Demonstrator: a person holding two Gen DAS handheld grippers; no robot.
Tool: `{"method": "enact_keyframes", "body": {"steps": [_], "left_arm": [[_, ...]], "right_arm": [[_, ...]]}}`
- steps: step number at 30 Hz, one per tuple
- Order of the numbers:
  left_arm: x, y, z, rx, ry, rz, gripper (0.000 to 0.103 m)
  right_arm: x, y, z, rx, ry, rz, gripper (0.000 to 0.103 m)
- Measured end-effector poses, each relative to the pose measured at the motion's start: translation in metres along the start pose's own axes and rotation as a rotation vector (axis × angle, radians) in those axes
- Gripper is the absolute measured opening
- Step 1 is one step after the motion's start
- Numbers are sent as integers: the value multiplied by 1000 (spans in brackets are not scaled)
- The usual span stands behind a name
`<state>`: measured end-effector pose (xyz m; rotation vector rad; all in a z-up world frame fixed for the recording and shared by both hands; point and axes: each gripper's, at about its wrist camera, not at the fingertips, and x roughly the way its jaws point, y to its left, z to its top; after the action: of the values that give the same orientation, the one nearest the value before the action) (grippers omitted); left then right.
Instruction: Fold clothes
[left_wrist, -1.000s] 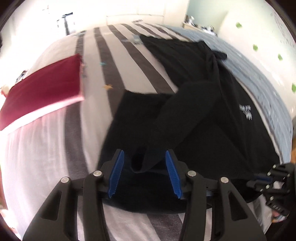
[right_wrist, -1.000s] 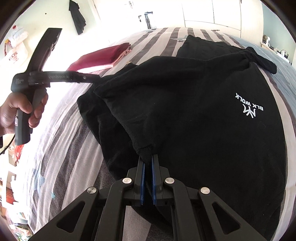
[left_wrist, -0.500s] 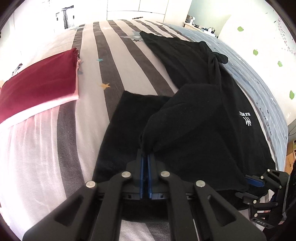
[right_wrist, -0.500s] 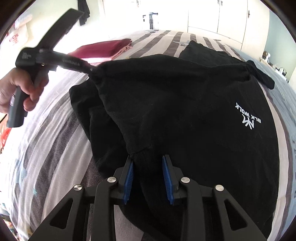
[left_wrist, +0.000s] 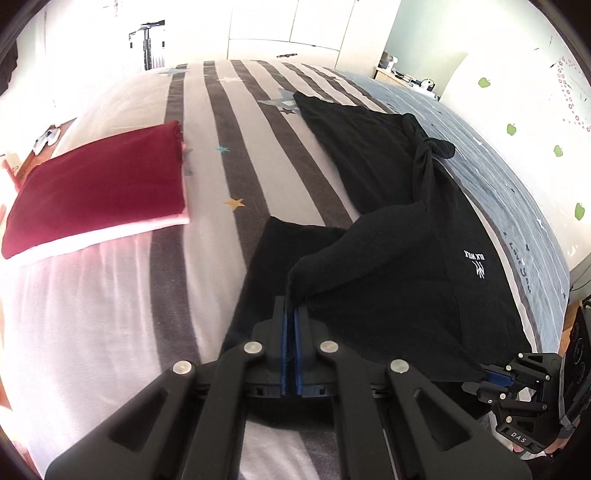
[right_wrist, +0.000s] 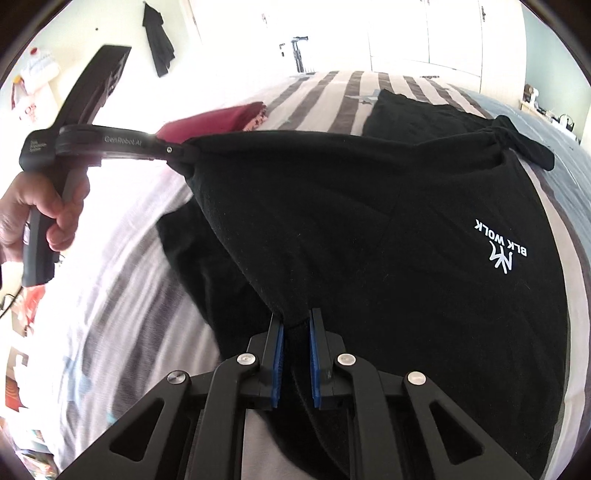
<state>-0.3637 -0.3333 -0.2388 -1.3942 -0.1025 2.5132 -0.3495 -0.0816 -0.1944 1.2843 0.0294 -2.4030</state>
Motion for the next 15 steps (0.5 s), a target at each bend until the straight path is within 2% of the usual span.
{"method": "enact_keyframes", "body": {"steps": [5,11,15], "left_arm": [[-8,8,-7,-19,0,17,1],[-7,26,-38,-43,65,62,1],[17,31,-58,-29,132,90,2]], "right_arm": [[-1,14,4,-7,-4,23,10],[8,34,-11,-36,34,45,11],[21,40,-23,-56,68,37,11]]}}
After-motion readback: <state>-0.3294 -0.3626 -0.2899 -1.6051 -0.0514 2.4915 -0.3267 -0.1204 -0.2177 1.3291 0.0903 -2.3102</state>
